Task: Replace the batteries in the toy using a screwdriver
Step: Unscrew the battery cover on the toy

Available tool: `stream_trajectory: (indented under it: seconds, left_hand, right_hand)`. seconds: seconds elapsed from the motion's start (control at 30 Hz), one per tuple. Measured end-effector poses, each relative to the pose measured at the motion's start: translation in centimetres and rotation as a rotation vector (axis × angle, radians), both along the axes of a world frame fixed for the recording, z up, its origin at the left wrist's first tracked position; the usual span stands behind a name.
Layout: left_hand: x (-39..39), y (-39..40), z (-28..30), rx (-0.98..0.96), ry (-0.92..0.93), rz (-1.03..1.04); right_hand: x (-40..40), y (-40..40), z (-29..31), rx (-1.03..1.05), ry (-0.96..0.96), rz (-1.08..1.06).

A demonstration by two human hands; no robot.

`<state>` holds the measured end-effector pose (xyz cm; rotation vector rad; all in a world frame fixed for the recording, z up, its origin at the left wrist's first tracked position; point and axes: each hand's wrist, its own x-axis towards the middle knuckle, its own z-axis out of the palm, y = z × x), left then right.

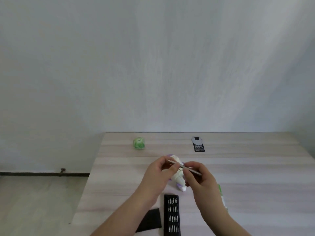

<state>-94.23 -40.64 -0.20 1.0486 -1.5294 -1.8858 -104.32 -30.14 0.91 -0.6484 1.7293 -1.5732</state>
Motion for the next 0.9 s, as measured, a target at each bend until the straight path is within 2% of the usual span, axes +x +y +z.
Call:
stream_trajectory:
  seconds: [0.3,0.57,0.7,0.9]
  left_hand:
    - [2.0,-3.0,-2.2,-0.088,-0.022,-0.153]
    - [0.9,-3.3,-3.3,-0.162,-0.029,-0.223]
    - [0.7,-4.1,-5.3,-0.405,-0.119,-0.210]
    - [-0.7,-5.8,-9.7,-0.750,-0.358,-0.333]
  right_hand:
    - [3.4,-1.7,0.6,0.014,0.062,-0.118]
    - [2.4,-0.8,-0.2,0.066,0.154,-0.189]
    - [0.3,-0.4,-1.8,0.111,0.191,-0.200]
    - [-2.1,-0.4,-6.6,0.248,0.138,-0.185]
